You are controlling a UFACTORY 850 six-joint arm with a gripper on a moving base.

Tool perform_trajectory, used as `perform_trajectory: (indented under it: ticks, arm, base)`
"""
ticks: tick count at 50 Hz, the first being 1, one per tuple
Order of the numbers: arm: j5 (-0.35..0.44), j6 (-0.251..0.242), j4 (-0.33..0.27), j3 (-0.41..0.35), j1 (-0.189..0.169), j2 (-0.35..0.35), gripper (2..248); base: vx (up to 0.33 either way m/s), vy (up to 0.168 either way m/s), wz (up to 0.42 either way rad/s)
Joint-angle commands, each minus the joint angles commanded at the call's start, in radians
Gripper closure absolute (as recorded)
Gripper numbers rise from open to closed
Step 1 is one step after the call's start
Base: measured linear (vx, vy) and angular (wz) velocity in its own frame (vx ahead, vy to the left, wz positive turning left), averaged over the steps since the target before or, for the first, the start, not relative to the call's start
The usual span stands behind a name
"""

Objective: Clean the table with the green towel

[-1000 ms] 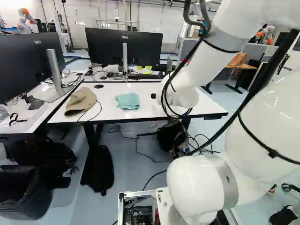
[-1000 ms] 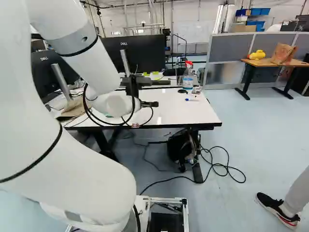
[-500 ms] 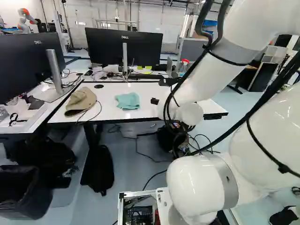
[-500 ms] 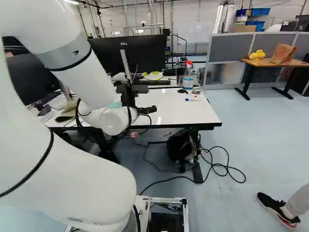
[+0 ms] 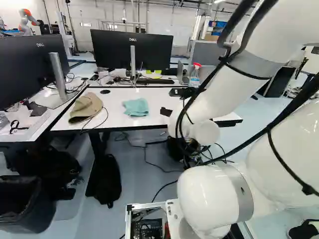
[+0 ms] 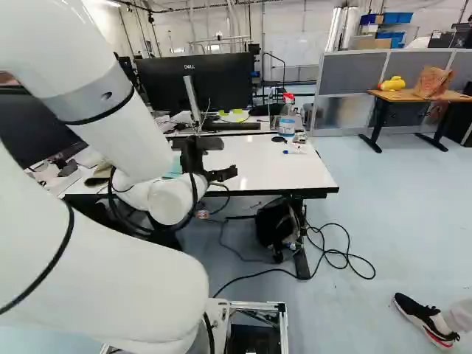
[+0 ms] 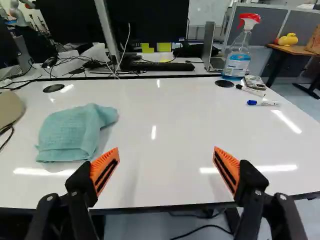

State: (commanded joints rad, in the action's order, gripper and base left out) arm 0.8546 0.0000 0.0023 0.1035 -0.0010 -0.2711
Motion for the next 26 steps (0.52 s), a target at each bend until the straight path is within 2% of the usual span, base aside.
perform_trajectory:
  ticks: [26]
  arm:
    - [0.018,0.0,-0.002,-0.016,0.001,-0.008,3]
  base:
    - [0.0,0.0,0.0]
